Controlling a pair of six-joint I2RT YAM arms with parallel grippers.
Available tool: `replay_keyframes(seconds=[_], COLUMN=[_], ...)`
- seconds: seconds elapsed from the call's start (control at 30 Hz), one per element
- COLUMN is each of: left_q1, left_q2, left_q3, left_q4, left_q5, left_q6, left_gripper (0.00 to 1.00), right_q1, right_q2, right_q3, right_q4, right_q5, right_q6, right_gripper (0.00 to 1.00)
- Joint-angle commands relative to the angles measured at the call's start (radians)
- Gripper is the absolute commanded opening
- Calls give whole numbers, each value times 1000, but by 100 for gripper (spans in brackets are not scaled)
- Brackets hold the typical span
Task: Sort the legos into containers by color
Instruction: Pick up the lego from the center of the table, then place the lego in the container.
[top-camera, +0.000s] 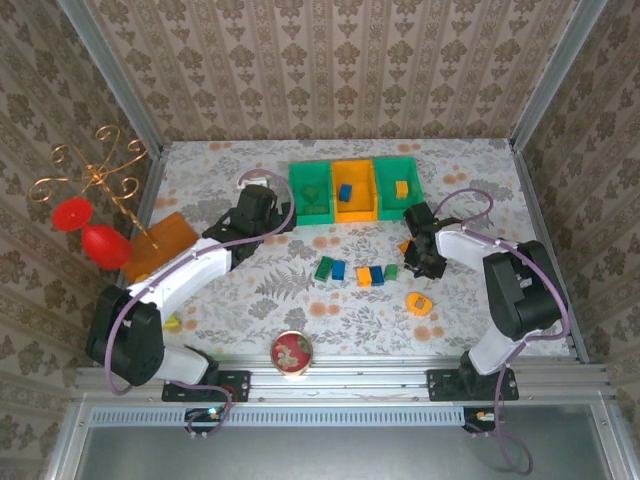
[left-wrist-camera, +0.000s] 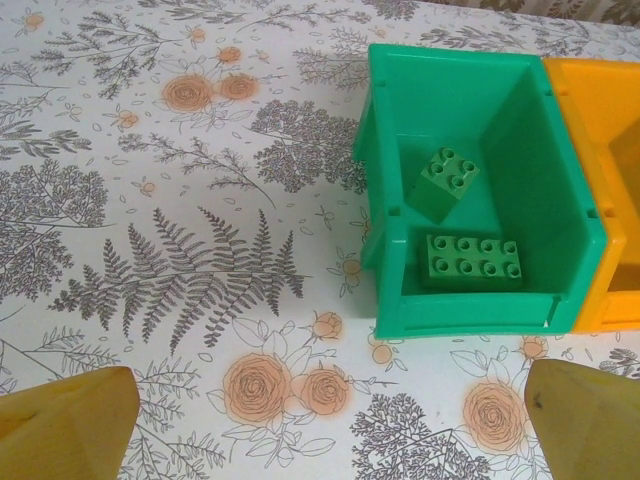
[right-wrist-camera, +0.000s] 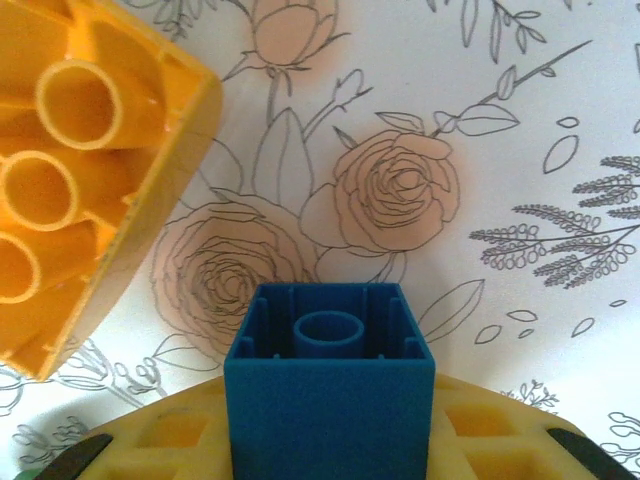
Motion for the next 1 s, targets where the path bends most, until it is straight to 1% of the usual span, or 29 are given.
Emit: replay_keyframes(seconds=[0.0,0.27,0.57,0.73,0.97], left_q1=[9,13,18,20,23], left_q2=[-30,-35,-49,-51,-65], left_q3=[-11,-14,-23,-23,-30], left_q4=[-9,-11,-14,-15,-20], left_q5=[-15,-14,-14,-10,-10], left_q6=[-19,-24,-27,-28,-28], left_gripper=[100,100,100,100,100], right_q1=[11,36,82,108,150], right_q2=[-45,-84,-76,-23,93], right_q3=[24,91,243,355,539], right_q4=[0,-46,-76,-87,-112], right_q5=[-9,20,20,16,7], right_q6=[-21,-60,-116,-150,-202], right_gripper=[23,21,20,20,20])
